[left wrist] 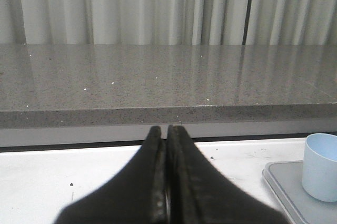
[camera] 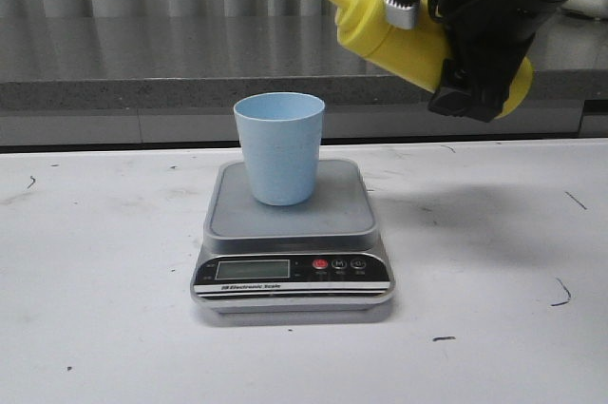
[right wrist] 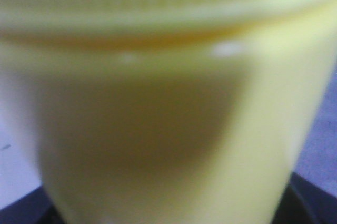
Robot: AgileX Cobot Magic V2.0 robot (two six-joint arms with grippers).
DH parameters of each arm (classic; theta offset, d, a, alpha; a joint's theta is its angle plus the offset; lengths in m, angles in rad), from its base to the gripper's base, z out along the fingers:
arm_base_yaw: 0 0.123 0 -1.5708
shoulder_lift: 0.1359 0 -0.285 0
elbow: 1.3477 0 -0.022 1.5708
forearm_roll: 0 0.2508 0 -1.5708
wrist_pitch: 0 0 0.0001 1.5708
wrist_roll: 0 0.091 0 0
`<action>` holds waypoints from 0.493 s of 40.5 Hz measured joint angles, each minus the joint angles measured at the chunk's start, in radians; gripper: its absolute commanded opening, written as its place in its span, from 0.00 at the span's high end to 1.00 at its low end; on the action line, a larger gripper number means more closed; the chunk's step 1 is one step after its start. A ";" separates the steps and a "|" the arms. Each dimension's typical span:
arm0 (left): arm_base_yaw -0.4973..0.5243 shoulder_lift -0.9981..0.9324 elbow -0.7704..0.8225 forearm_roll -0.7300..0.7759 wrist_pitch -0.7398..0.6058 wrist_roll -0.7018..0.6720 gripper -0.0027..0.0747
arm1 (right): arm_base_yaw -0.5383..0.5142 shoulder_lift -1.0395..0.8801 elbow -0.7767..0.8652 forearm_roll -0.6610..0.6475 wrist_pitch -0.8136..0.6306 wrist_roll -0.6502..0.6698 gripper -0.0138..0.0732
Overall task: Pour seasoning into cup on scale with both arms
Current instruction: 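Lift the yellow bottle and tilt its nozzle down toward the cup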
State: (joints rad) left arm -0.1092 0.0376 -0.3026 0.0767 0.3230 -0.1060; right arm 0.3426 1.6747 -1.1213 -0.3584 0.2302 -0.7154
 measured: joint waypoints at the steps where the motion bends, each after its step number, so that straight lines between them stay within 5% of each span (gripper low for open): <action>1: 0.000 0.000 0.000 0.000 0.000 0.000 0.99 | 0.000 0.006 -0.003 -0.019 0.010 0.000 0.75; 20: 0.000 0.000 0.000 0.000 0.000 0.000 0.99 | 0.000 0.029 -0.045 -0.092 0.057 0.035 0.75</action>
State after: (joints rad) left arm -0.1092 0.0376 -0.3026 0.0767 0.3230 -0.1060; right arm 0.3426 1.7033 -1.1666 -0.4509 0.2868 -0.6808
